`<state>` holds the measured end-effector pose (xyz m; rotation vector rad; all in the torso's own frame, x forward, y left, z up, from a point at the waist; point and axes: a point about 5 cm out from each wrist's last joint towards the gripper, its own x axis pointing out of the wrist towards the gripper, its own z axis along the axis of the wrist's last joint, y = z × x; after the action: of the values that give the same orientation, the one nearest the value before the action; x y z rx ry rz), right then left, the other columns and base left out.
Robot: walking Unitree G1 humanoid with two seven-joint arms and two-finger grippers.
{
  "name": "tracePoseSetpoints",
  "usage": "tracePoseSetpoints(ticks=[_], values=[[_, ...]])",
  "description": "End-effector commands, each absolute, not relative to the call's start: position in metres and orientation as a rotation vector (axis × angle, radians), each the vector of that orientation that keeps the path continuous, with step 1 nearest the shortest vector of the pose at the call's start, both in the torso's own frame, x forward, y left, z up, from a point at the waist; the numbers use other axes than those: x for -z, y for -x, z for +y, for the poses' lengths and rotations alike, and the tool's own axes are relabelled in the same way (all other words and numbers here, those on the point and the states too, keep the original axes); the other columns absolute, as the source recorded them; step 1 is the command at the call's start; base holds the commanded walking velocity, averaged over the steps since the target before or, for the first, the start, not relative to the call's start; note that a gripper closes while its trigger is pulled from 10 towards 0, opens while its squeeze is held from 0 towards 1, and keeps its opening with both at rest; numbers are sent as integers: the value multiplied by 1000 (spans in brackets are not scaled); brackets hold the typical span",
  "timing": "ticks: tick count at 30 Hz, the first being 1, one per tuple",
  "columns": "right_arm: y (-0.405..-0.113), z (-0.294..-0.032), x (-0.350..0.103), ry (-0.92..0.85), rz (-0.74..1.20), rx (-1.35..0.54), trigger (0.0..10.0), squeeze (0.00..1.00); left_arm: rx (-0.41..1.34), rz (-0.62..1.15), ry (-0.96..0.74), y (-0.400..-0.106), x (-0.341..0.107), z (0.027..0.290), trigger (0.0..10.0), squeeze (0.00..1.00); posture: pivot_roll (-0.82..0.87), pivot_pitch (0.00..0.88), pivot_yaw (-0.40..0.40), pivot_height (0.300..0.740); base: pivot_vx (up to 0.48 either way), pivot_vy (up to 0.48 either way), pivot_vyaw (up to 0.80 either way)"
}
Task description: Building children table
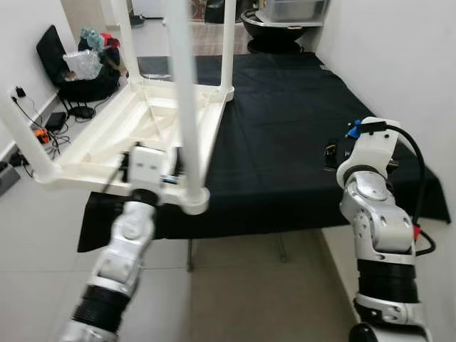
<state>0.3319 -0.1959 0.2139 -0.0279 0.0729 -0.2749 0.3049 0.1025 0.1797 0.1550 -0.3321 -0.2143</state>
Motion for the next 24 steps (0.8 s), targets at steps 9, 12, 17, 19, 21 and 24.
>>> tracePoseSetpoints(ticks=[9, 12, 17, 19, 21, 24], values=[[-331, -186, -217, -34, 31, 176, 10000, 0, 314, -345, -152, -276, -182, 87, 10000, 0, 28, 32, -38, 740, 0, 0, 0], [-330, -183, -217, -31, 21, 136, 10000, 0, 308, -386, -165, -271, -193, 86, 10000, 0, 26, 25, -36, 740, 0, 0, 0], [-327, -186, -209, 70, -25, 95, 10000, 0, 255, -352, -141, -256, -190, 93, 10000, 0, 31, 19, -38, 740, 0, 0, 0], [-324, -187, -204, 97, -38, 64, 10000, 0, 262, -326, -139, -248, -184, 93, 10000, 0, 32, 18, -39, 740, 0, 0, 0], [-319, -189, -193, 126, -43, 22, 10000, 0, 276, -284, -130, -237, -176, 92, 10000, 0, 37, 16, -46, 740, 0, 0, 0], [-307, -194, -178, 300, -51, -11, 10000, 0, 336, -214, -101, -221, -163, 87, 10000, 0, 39, 15, -47, 740, 0, 0, 0]])
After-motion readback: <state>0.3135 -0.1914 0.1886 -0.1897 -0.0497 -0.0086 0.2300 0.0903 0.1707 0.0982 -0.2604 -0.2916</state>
